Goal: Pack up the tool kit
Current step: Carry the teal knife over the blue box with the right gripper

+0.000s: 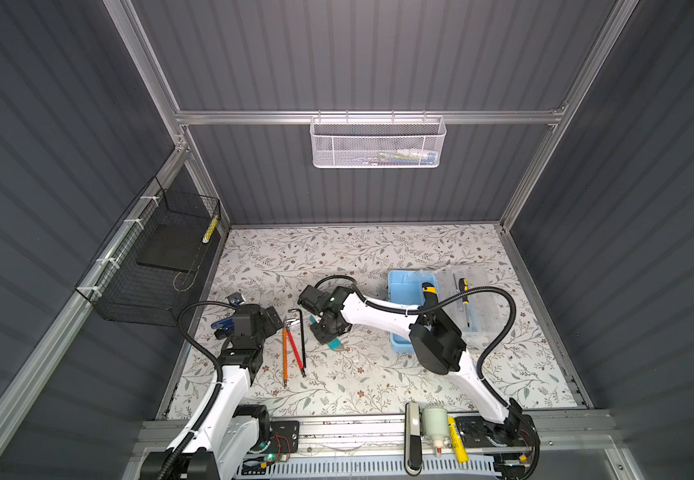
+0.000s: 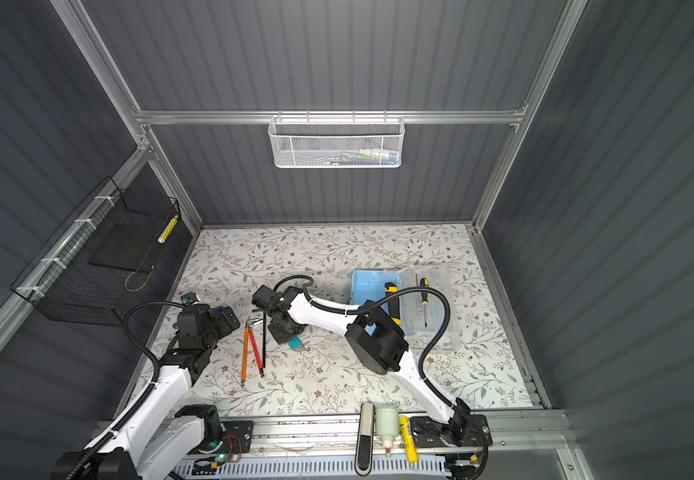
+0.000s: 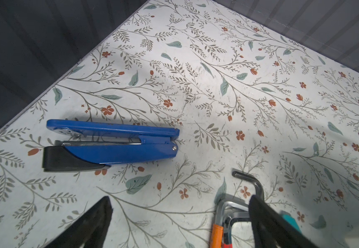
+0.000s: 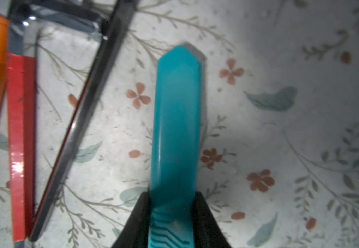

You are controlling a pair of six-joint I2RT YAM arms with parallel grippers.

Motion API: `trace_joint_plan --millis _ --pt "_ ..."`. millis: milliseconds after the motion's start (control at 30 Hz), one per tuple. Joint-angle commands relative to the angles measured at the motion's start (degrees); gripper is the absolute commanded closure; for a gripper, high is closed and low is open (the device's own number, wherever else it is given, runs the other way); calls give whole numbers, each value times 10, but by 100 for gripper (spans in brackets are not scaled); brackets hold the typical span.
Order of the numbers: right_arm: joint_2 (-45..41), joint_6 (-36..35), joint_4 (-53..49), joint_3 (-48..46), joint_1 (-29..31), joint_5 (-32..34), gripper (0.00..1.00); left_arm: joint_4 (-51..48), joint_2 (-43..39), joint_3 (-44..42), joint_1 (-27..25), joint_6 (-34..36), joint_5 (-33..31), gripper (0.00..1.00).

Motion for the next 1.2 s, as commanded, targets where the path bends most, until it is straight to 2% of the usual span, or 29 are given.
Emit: trace_joint_plan --millis 0,133,233,400,600,867,1033,1167 --pt "-44 21 8 -44 -13 13 79 9 0 11 3 8 10 1" --pt "-112 33 27 -97 -32 37 82 8 -2 10 3 8 11 1" --pt "-188 39 43 -157 -50 81 86 10 -12 5 4 9 12 1" --pt "-311 56 45 -258 -111 112 87 12 -28 -3 4 10 15 1" --pt "-414 46 -3 -316 -187 185 87 13 -16 3 4 12 20 1" --pt "-451 26 -39 -363 -248 251 87 14 -15 2 4 13 21 1" --pt "-447 16 -36 -389 -270 266 86 14 -17 2 4 13 21 1" --pt "-428 7 -60 -387 -271 306 86 14 -14 3 4 14 23 1"
